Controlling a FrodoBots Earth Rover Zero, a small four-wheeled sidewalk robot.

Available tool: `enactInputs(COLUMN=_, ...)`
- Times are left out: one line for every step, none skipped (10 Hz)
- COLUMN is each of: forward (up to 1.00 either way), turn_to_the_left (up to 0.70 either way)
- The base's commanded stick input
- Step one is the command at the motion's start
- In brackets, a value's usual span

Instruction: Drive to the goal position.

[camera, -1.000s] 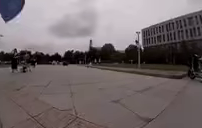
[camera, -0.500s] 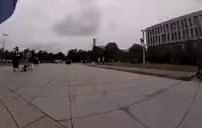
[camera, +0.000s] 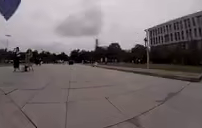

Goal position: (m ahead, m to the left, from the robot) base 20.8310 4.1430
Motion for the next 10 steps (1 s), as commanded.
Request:
enactInputs(forward=0.60, turn_to_the_left=0.01)
enactInputs(forward=0.60, turn_to_the_left=0.01)
enactInputs(forward=0.60, turn_to_the_left=0.01)
enactInputs(forward=0.60, turn_to_the_left=0.01)
enactInputs(forward=0.60, turn_to_the_left=0.01)
enactInputs(forward=0.60, turn_to_the_left=0.01)
enactInputs(forward=0.60, turn_to_the_left=0.01)
enactInputs(forward=0.60, turn_to_the_left=0.01)
enactInputs(forward=0.60, turn_to_the_left=0.01)
enactInputs(forward=0.60, turn_to_the_left=0.01)
